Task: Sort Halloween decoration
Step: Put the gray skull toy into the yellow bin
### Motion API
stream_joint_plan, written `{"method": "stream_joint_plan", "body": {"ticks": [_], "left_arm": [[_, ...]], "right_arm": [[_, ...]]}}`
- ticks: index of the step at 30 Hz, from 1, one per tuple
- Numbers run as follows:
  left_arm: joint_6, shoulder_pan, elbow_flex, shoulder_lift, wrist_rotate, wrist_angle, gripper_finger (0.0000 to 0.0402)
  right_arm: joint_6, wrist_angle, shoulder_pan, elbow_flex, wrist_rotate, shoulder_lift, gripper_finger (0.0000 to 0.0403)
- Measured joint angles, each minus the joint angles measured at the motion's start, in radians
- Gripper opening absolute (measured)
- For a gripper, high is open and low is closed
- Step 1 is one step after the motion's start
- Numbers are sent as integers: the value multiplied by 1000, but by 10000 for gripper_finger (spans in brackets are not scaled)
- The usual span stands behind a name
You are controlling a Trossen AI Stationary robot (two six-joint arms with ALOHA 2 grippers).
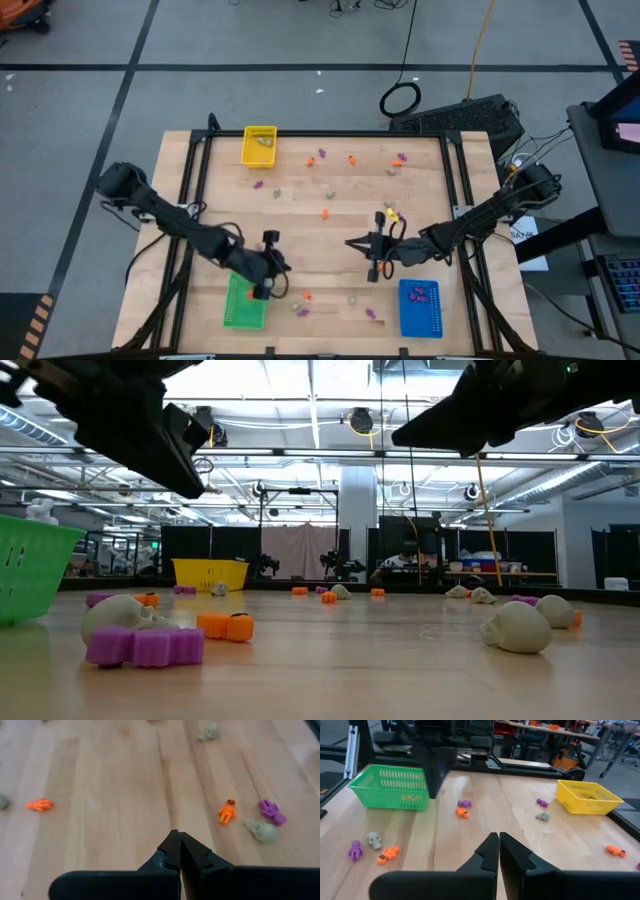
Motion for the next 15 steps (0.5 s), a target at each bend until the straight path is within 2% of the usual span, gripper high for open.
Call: {"method": "stream_joint_plan", "body": {"ticks": [8,12,15], "left_arm": [[-88,-82,225,173,-5,-182,1],[-213,-90,346,260,2,-303,1],[-333,-90,417,317,43,-334,1]], "right_arm": [[0,-39,0,0,-1,0,0],[15,-58,0,0,-2,0,0],[35,-75,1,0,-6,1,0]]}}
